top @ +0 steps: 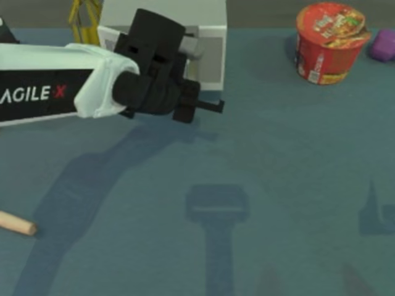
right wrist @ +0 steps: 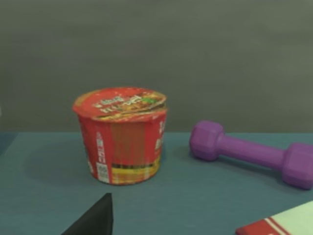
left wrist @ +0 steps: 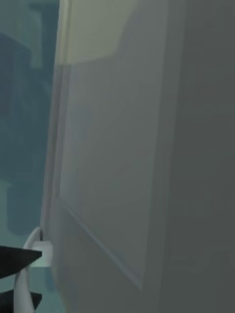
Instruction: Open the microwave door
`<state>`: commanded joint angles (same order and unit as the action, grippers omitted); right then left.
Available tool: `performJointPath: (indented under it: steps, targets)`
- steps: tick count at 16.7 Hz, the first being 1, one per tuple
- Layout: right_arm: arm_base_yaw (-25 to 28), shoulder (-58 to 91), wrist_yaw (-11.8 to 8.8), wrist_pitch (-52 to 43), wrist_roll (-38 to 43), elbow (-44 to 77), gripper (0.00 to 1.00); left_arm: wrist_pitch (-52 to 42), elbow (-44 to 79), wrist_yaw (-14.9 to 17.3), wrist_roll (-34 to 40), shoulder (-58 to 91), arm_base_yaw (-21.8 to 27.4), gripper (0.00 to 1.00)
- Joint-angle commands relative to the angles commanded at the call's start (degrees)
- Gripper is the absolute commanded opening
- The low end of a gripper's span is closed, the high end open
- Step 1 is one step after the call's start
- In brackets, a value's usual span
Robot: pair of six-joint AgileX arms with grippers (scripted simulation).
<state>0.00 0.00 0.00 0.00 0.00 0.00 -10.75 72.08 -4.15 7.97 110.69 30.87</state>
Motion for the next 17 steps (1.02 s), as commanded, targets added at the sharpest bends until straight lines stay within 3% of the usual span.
performJointPath:
  steps: [5,17]
  targets:
    - [0.0,0.0,0.0,0.0,0.0,0.0,1.00,0.8,-2.0,1.6,-2.7,-1.5,-1.2,0.00]
    - [0.0,0.0,0.0,0.0,0.0,0.0,1.00,0.8,-2.1,1.7,-2.8,-1.5,-1.3,0.00]
